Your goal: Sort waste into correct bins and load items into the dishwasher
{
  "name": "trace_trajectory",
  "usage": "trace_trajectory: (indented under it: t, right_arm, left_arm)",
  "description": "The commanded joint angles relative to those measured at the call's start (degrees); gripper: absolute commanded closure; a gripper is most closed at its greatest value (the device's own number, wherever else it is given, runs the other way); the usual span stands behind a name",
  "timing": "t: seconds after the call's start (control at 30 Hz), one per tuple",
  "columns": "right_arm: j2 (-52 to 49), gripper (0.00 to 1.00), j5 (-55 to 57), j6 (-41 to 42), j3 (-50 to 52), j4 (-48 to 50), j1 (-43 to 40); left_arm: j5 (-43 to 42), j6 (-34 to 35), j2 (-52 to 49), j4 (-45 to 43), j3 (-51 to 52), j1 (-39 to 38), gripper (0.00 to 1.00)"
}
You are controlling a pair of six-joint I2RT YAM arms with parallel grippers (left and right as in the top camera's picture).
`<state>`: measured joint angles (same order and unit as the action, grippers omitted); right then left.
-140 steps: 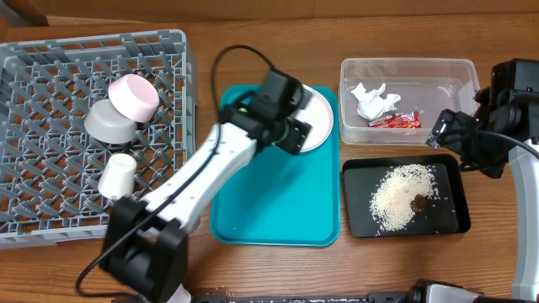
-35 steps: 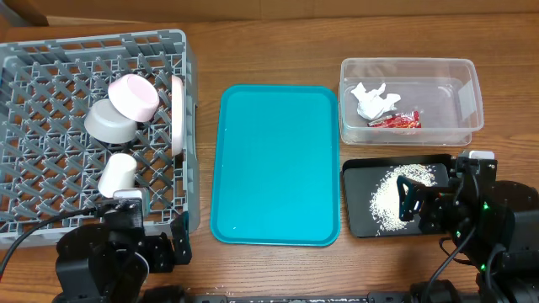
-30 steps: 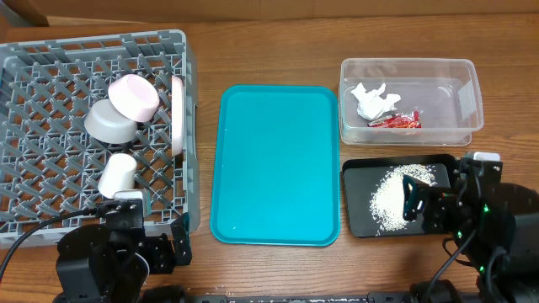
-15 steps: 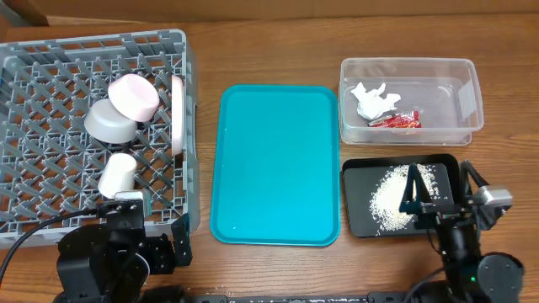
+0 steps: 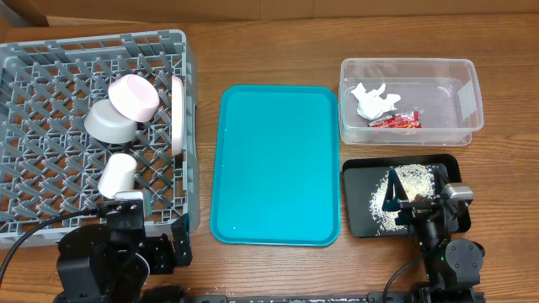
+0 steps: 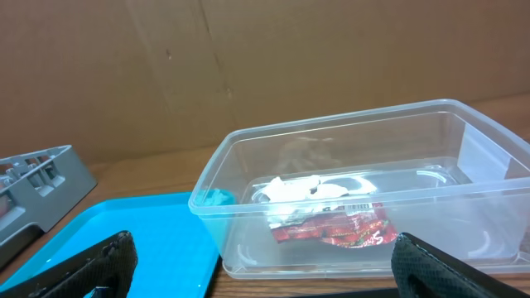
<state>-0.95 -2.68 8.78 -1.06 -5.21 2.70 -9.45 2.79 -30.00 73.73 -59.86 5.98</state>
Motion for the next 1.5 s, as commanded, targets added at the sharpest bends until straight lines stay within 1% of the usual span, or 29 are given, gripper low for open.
trace_trajectory:
  t: [0.0, 0.63, 0.7, 0.77, 0.87, 0.97, 1.03, 1.17, 1.2, 1.27, 1.3, 1.33, 1.47]
  right_arm:
    - [0.17, 0.00, 0.66, -0.22, 0.48, 0.37, -0.20]
    - [0.17, 0.00, 0.63, -0.22, 0.48, 0.37, -0.20]
    - [0.17, 0.00, 0.66, -0.22, 0.48, 0.37, -0.20]
    - [0.17, 0.00, 0.66, -0.22, 0.48, 0.37, -0.20]
    - [0.17, 0.00, 0.66, -0.22, 0.48, 0.37, -0.20]
    - [0.17, 0.00, 0.66, -0.22, 0.48, 0.37, -0.20]
    - [0.17, 0.00, 0.63, -0.22, 0.48, 0.37, -0.20]
    - [0.17, 0.00, 0.66, -0.22, 0.48, 0.37, -0.20]
    - [0.17, 0.00, 0.63, -0.22, 0.48, 0.37, -0.20]
    - [0.17, 0.00, 0.63, -0.22, 0.48, 0.37, -0.20]
    - [0.17, 0.00, 0.66, -0.22, 0.48, 0.37, -0.20]
    - [0.17, 0.00, 0.66, -0.22, 0.48, 0.37, -0.20]
    - [0.17, 0.00, 0.66, -0.22, 0.48, 0.37, -0.20]
  left_arm:
    - [-0.85, -1.11, 0.42, -0.22, 0.02, -0.44, 0.00]
    - [-0.22, -1.55, 0.50, 0.20, 0.26, -0.59, 0.00]
    - [0.28, -1.57, 0.74, -2.34, 2.40, -0.92, 0.00]
    - [0.59, -1.53, 3.96, -10.19, 9.38, -0.98, 0.00]
    - [-1.18, -1.38, 13.25, -23.23, 22.71, -3.23, 0.00]
    - [-1.14, 0.81, 20.92, -32.46, 32.76, -5.16, 0.00]
    - [-1.11, 1.16, 25.75, -41.22, 40.30, -6.05, 0.00]
    - [-1.09, 1.01, 29.86, -58.45, 50.29, -6.36, 0.00]
    - [-1.14, -0.13, 29.81, -65.61, 53.59, -6.38, 0.00]
    - [-1.14, -1.57, 29.81, -72.59, 56.76, -6.43, 0.00]
    - [-1.09, -2.60, 29.81, -77.55, 58.90, -6.43, 0.00]
    - [-1.11, -2.86, 29.81, -79.17, 59.74, -6.45, 0.00]
    - [-0.94, -2.82, 29.81, -74.90, 59.58, -6.36, 0.00]
